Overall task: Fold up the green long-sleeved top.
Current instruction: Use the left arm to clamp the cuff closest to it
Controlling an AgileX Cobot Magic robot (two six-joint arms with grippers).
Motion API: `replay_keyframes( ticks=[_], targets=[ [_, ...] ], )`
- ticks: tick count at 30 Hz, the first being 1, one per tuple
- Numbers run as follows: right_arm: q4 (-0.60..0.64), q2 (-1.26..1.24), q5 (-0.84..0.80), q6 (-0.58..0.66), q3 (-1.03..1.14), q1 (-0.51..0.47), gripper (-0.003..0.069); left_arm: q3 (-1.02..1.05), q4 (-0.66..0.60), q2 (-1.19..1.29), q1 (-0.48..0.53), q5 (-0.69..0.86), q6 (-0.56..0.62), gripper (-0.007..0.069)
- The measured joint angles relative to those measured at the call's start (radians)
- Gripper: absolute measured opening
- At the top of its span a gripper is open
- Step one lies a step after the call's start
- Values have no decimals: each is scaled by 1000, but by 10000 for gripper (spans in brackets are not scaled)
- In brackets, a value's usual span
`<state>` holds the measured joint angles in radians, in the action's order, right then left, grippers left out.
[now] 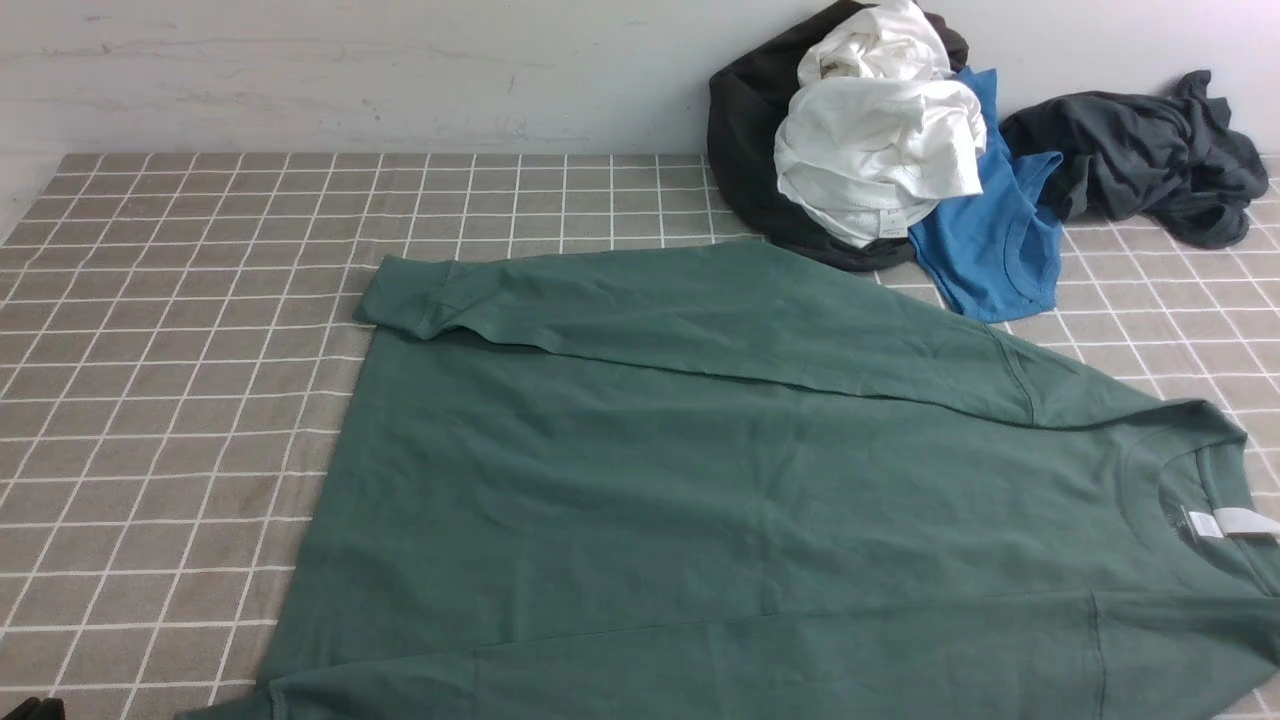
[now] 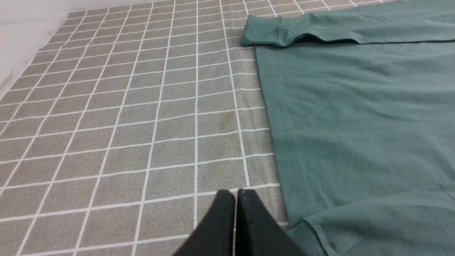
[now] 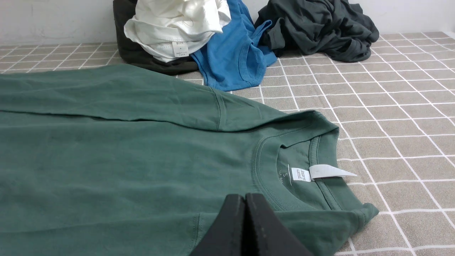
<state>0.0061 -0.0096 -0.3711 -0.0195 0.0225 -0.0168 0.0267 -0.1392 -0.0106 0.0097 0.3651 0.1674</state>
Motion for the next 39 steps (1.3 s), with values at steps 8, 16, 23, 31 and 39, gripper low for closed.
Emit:
replay_keyframes(
  ticks=[8,16,23,31,39],
  targets=[
    [0,0,0,0,0,0,-13,0,0,0,0,0,0,-7],
    [0,0,0,0,0,0,-13,0,0,0,0,0,0,-7],
    [0,0,0,0,0,0,-13,0,0,0,0,-2,0,-7],
    [0,0,1,0,0,0,-13,0,0,0,0,-8,1,-7],
    [-6,0,216,0,4,0,-13,2,0,0,0,-174,1,-7]
  ],
)
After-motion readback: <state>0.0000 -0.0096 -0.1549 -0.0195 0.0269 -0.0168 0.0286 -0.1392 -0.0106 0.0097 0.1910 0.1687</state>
